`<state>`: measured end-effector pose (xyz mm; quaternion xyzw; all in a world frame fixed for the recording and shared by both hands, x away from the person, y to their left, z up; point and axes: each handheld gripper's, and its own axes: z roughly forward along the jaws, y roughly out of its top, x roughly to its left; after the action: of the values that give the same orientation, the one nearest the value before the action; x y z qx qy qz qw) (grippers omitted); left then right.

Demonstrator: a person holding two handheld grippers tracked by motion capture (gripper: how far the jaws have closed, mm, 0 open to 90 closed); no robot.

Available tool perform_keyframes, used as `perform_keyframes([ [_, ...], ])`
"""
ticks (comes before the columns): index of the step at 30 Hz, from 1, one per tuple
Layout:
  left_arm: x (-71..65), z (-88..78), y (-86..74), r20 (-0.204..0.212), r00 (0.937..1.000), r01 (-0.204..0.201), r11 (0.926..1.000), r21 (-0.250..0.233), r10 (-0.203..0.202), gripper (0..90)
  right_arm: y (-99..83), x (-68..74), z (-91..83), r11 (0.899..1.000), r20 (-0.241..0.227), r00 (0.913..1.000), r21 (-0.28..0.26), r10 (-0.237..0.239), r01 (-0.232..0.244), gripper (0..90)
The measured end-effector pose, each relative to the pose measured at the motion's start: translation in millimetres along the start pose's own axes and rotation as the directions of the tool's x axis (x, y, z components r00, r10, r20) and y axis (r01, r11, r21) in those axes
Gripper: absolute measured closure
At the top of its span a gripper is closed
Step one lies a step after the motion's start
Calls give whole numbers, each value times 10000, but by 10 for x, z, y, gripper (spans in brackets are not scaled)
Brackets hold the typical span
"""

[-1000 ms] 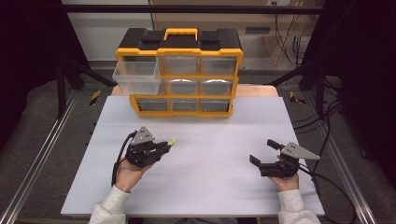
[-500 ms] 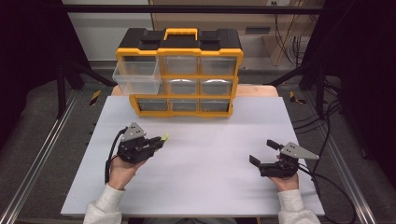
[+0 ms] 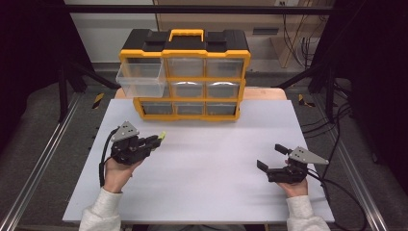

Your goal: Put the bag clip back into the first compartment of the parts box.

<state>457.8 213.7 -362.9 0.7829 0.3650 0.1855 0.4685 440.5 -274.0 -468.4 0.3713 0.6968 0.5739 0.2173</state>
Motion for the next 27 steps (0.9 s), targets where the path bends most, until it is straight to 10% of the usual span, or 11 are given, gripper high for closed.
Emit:
perform_keyframes([
  [27, 155, -228, 160, -352, 9994, 26, 9987, -513, -44, 770, 4, -1, -7, 10000, 41, 10000, -24, -1, 1, 4],
])
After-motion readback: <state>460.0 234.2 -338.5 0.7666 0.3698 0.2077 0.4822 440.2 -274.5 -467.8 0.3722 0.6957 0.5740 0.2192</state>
